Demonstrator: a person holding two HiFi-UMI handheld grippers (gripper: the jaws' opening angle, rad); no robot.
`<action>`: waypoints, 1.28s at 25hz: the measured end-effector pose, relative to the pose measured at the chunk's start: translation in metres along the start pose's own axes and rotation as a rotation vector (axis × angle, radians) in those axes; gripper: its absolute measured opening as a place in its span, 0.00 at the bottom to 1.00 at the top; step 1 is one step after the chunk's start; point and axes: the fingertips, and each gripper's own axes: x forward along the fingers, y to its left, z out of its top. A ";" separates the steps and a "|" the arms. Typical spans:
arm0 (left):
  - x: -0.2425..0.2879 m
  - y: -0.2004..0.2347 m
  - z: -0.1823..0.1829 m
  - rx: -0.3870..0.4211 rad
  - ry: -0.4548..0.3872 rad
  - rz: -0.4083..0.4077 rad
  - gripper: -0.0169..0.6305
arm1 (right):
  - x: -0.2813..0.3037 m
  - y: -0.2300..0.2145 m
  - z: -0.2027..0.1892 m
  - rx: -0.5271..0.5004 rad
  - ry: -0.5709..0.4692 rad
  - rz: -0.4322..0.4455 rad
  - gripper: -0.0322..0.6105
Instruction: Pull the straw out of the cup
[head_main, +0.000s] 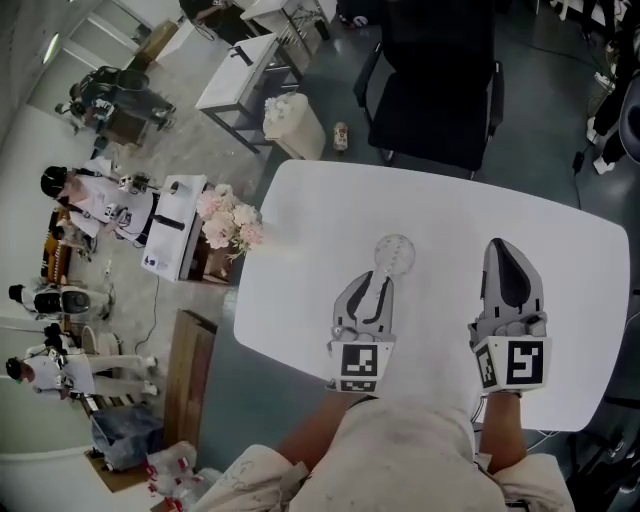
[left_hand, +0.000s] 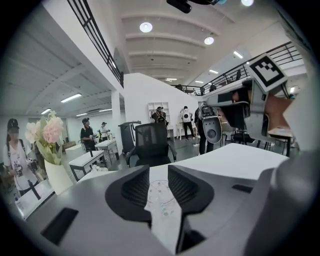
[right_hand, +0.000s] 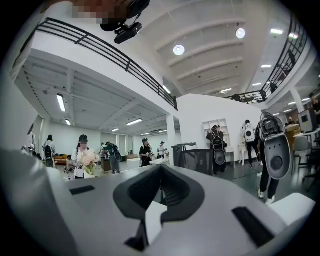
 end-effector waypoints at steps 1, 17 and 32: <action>0.005 -0.002 -0.004 0.003 0.015 0.001 0.18 | 0.003 -0.004 -0.003 0.004 0.003 0.001 0.05; 0.041 -0.001 -0.067 -0.004 0.214 0.009 0.28 | 0.034 -0.013 -0.035 0.043 0.054 0.037 0.05; 0.050 -0.005 -0.085 -0.021 0.262 0.001 0.27 | 0.051 -0.007 -0.043 0.038 0.078 0.089 0.05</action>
